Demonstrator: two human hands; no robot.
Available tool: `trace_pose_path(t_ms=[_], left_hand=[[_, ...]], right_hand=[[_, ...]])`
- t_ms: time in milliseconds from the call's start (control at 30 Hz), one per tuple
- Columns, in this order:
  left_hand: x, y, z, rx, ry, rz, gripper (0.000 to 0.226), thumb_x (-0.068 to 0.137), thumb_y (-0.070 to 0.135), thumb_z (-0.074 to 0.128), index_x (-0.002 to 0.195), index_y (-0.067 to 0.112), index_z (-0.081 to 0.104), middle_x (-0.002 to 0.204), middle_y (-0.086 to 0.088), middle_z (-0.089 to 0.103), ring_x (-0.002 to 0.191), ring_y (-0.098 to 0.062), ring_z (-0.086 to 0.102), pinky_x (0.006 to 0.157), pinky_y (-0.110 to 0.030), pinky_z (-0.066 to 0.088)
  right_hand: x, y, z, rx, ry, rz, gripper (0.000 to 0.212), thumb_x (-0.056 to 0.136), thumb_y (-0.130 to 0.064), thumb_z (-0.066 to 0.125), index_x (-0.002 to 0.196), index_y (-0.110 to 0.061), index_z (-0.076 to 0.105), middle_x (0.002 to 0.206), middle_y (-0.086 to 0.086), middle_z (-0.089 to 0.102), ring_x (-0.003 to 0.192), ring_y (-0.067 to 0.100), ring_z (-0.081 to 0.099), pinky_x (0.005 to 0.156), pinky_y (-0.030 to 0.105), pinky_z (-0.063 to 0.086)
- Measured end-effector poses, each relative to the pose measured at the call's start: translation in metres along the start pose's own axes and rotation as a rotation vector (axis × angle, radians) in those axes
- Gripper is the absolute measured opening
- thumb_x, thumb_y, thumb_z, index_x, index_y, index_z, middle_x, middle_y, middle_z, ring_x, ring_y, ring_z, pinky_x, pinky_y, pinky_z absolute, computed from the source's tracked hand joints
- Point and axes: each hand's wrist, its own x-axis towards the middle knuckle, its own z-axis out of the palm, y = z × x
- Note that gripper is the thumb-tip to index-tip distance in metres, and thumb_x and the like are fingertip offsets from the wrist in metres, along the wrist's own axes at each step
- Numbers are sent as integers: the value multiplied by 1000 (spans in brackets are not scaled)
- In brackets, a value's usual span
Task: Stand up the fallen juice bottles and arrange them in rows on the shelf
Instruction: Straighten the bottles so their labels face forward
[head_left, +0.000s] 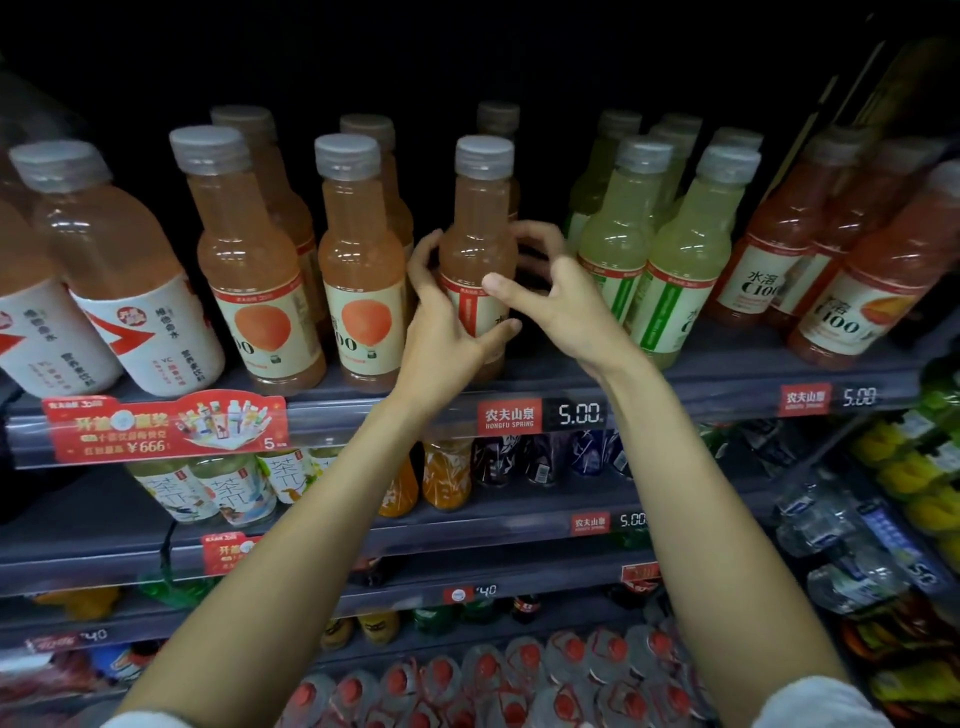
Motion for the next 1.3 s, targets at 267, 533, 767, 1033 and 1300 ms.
trace_pose_path(t_ms=[267, 533, 767, 1033, 1300], left_hand=[[-21, 16, -2, 390, 130, 186, 80, 82, 12, 73, 146, 1, 27, 143, -14, 38, 133, -20, 35, 106, -15, 29], [-8, 55, -32, 313, 187, 210, 56, 95, 21, 58, 145, 7, 35, 140, -8, 48, 124, -13, 51, 101, -24, 45], [6, 65, -29, 675, 236, 245, 73, 88, 40, 65, 144, 7, 33, 120, -15, 63, 105, -32, 63, 81, -40, 50], [11, 70, -37, 769, 198, 225, 78, 88, 41, 65, 149, 9, 28, 124, -15, 62, 115, -30, 57, 86, -37, 41], [8, 71, -39, 793, 212, 216, 78, 89, 41, 63, 149, 9, 26, 126, -16, 60, 116, -32, 57, 88, -43, 43]], right_hand=[[3, -4, 6, -158, 129, 0, 80, 66, -53, 77, 132, -29, 40, 118, 0, 61, 108, 14, 59, 91, 32, 50], [1, -8, 13, -203, 180, 0, 69, 72, -55, 72, 131, -29, 46, 120, 3, 53, 110, 18, 55, 84, 25, 47], [-3, -4, 12, -161, 47, -68, 75, 80, -33, 72, 143, -26, 32, 129, -4, 45, 117, 11, 51, 91, 21, 46], [21, 8, -4, -177, 306, -178, 45, 89, 1, 53, 132, -11, 48, 133, 6, 45, 120, 17, 51, 95, 17, 45], [92, 7, 20, -228, 322, -54, 75, 80, -19, 73, 137, -13, 26, 133, 17, 42, 118, 27, 49, 101, 42, 43]])
